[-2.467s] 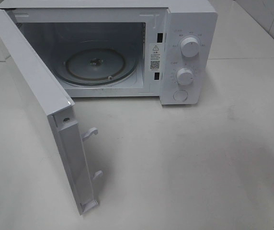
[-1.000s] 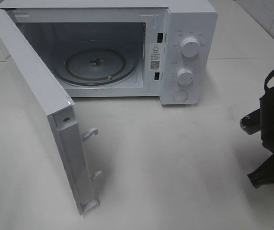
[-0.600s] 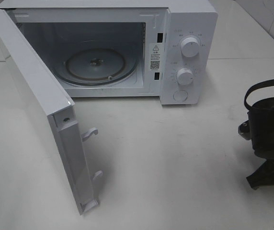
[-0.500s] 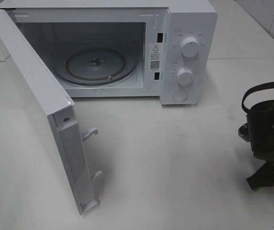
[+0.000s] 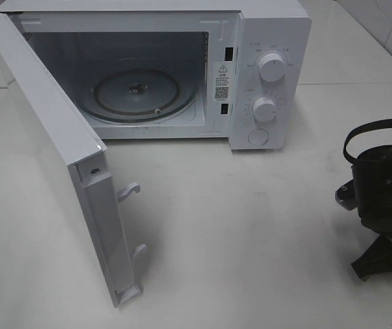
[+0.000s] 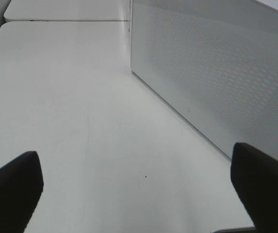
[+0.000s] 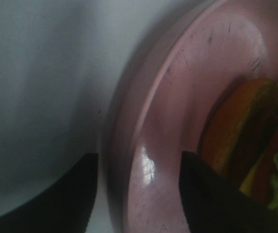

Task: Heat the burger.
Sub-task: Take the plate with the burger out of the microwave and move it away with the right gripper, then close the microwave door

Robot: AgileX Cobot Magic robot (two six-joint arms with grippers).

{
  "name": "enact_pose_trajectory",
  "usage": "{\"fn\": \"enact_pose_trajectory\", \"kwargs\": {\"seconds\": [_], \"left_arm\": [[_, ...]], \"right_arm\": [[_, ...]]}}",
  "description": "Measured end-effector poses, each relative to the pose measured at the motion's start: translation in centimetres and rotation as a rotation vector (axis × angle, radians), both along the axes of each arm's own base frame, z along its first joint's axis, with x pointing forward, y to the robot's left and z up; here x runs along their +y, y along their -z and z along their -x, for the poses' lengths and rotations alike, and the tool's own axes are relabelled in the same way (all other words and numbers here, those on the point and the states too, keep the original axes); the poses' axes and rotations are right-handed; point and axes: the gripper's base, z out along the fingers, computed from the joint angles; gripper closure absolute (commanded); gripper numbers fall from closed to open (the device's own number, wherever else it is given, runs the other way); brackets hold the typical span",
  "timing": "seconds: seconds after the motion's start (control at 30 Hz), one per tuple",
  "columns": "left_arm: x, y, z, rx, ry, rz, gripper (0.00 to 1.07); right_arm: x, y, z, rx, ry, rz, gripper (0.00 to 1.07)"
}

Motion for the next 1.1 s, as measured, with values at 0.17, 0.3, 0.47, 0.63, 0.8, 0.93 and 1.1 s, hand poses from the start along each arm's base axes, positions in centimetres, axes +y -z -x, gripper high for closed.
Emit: {"fn": "enact_pose_trajectory", "kwargs": {"seconds": [0.17, 0.3, 0.47, 0.63, 0.8, 0.93, 1.1], "left_arm": [[0.0, 0.0, 0.0, 0.000, 0.000, 0.000, 0.03], [0.0, 0.0, 0.0, 0.000, 0.000, 0.000, 0.03], [0.0, 0.0, 0.0, 0.000, 0.000, 0.000, 0.03], [0.0, 0.0, 0.0, 0.000, 0.000, 0.000, 0.03], [0.0, 0.0, 0.0, 0.000, 0.000, 0.000, 0.03], [0.0, 0.0, 0.0, 0.000, 0.000, 0.000, 0.03], [0.0, 0.0, 0.0, 0.000, 0.000, 0.000, 0.03]], "right_arm": [[0.2, -1.8, 0.2, -0.018, -0.018, -0.048, 0.43], [0.3, -4.2, 0.6, -0.064, -0.038, -0.120, 0.43], [0.6, -7.6, 1.5, -0.133, -0.128, -0.252, 0.39], [0.6, -10.9, 3.0, -0.178, -0.280, -0.362, 0.25], [0.8, -13.8, 5.2, -0.186, -0.413, -0.487, 0.24], [0.9, -15.8, 6.2, -0.201, -0.441, -0.556, 0.25], [0.0, -19.4, 8.8, -0.261, -0.476, -0.635, 0.28]]}}
